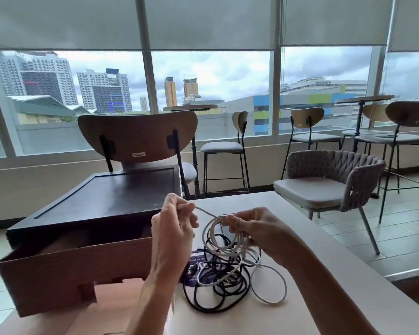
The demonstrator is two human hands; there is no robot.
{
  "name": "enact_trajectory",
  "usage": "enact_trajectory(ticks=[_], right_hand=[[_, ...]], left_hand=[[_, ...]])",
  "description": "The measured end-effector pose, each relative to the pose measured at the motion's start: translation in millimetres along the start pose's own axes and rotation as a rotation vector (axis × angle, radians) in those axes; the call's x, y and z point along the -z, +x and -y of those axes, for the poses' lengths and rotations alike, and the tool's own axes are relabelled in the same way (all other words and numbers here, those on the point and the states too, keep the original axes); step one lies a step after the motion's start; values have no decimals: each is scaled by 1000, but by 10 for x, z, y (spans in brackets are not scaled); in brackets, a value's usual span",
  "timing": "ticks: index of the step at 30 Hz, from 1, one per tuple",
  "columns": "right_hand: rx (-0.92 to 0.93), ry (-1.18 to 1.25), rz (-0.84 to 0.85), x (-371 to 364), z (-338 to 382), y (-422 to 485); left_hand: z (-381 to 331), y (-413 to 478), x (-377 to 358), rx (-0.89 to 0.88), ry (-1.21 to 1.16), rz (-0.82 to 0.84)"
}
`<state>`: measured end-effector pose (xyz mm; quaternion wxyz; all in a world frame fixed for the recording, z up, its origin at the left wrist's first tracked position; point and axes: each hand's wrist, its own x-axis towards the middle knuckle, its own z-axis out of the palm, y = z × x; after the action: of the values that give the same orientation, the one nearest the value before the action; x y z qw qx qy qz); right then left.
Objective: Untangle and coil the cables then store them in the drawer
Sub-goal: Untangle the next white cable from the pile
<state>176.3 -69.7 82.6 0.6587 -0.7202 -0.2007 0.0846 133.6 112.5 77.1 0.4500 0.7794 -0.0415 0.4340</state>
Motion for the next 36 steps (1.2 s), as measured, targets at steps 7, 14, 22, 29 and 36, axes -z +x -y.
enact_trajectory(ticks=[7, 14, 22, 29, 36], right_hand=[[-23, 19, 59, -32, 29, -6], [-19, 320, 117, -66, 69, -14], [37, 545, 372, 55, 151, -60], [167, 723, 277, 128, 135, -24], [302, 884, 321, 74, 198, -37]], left_hand=[[211, 236, 415, 234, -161, -289], [172, 264, 473, 281, -292, -422], [0, 276, 568, 340, -498, -424], [-71, 271, 735, 520, -623, -90], [-198, 194, 610, 431, -277, 300]])
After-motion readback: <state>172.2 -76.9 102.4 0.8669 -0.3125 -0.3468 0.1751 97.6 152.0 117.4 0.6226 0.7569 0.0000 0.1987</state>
